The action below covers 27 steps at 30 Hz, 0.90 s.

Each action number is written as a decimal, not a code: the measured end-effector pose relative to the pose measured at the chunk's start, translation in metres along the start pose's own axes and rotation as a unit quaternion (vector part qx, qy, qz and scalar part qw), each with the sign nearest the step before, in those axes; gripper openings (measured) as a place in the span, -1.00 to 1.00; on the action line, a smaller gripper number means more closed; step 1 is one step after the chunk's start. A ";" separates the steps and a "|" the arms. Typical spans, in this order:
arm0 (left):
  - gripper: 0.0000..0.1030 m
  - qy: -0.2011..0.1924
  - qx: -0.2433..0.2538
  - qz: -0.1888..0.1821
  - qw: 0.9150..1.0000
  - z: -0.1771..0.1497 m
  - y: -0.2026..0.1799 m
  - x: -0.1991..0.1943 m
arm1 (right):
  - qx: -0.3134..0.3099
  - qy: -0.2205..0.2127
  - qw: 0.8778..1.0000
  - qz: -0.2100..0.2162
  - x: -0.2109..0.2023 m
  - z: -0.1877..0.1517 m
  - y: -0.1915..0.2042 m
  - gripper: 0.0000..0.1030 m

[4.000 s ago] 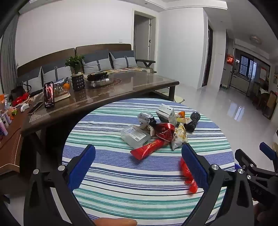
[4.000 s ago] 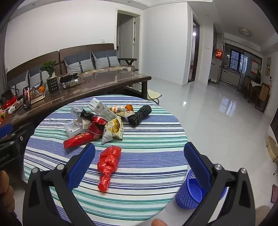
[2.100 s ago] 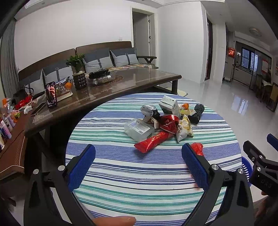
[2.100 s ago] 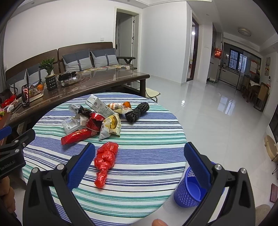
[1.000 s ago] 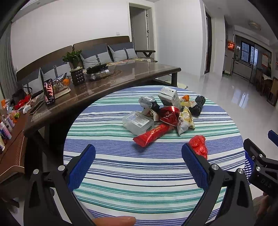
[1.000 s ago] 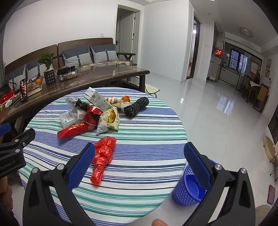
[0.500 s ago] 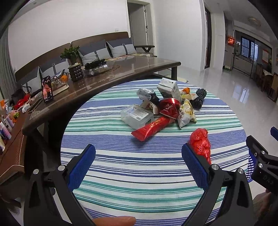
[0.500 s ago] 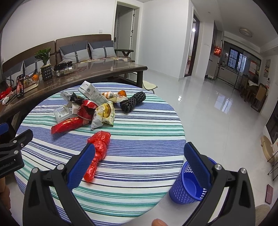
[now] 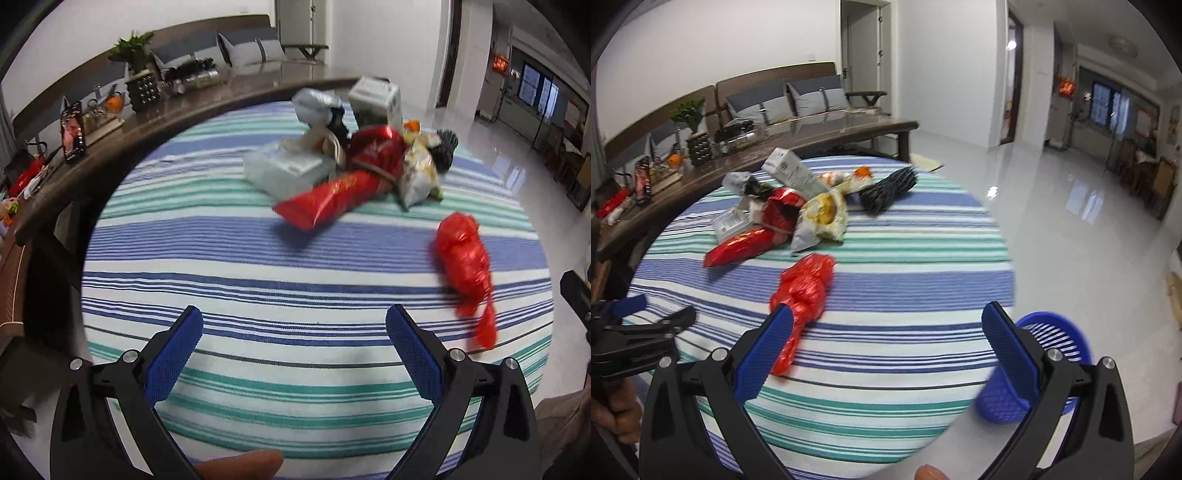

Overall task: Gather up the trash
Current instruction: 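Move the right tool to the red plastic bag and close on it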

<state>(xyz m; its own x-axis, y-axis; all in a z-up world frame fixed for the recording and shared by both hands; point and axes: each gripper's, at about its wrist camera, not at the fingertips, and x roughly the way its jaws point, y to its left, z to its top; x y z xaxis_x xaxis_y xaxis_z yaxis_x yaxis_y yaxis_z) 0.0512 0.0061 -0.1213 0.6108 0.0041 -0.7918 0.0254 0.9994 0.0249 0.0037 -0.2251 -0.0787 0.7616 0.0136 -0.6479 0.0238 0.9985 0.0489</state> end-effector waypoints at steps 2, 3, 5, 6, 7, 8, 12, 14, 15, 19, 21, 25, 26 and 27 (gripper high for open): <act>0.90 0.012 0.008 -0.006 1.000 -0.001 0.000 0.010 | 0.014 0.007 1.000 0.022 0.006 -0.003 -0.001 0.91; 0.90 0.016 0.012 -0.009 1.000 -0.001 0.000 0.015 | 0.019 0.010 0.999 0.033 0.009 -0.004 -0.001 0.91; 0.90 0.022 0.018 -0.010 1.000 -0.001 -0.002 0.022 | 0.025 0.019 0.998 0.056 0.016 -0.007 -0.002 0.91; 0.90 0.027 0.021 -0.010 0.999 -0.001 -0.002 0.027 | 0.026 0.022 0.997 0.063 0.018 -0.008 -0.001 0.91; 0.90 0.031 0.023 -0.009 0.999 -0.002 -0.002 0.029 | 0.029 0.029 0.996 0.073 0.022 -0.008 -0.001 0.91; 0.92 0.034 0.024 -0.010 0.999 -0.002 -0.002 0.033 | 0.031 0.037 0.996 0.081 0.026 -0.009 -0.001 0.91; 0.92 0.033 0.018 -0.020 0.999 0.000 0.002 0.036 | 0.030 0.070 0.993 0.085 0.040 -0.014 0.001 0.91; 0.92 0.036 0.020 -0.022 0.999 0.001 0.003 0.038 | 0.008 0.084 0.993 0.078 0.046 -0.016 0.008 0.91; 0.92 0.037 0.021 -0.022 0.999 0.002 0.002 0.039 | 0.002 0.086 0.993 0.078 0.047 -0.017 0.009 0.91; 0.92 0.033 0.024 -0.024 0.999 0.000 0.003 0.038 | -0.016 0.091 0.991 0.095 0.052 -0.014 0.024 0.91; 0.92 0.033 0.027 -0.025 0.999 0.000 0.003 0.038 | -0.016 0.096 0.990 0.105 0.055 -0.013 0.027 0.91; 0.92 0.033 0.041 -0.037 0.998 0.001 0.006 0.038 | -0.015 0.109 0.988 0.111 0.067 -0.009 0.033 0.91; 0.92 0.033 0.043 -0.039 0.998 0.001 0.006 0.038 | -0.018 0.111 0.987 0.111 0.068 -0.008 0.035 0.91; 0.92 0.033 0.046 -0.041 0.998 0.001 0.006 0.038 | -0.022 0.113 0.987 0.111 0.069 -0.008 0.037 0.91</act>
<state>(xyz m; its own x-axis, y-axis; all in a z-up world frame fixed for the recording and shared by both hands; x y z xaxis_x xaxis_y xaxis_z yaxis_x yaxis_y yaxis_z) 0.0754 0.0123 -0.1512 0.5511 -0.0713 -0.8314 0.1471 0.9890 0.0127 0.0526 -0.1872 -0.1277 0.5817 0.2379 -0.7778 -0.1585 0.9711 0.1785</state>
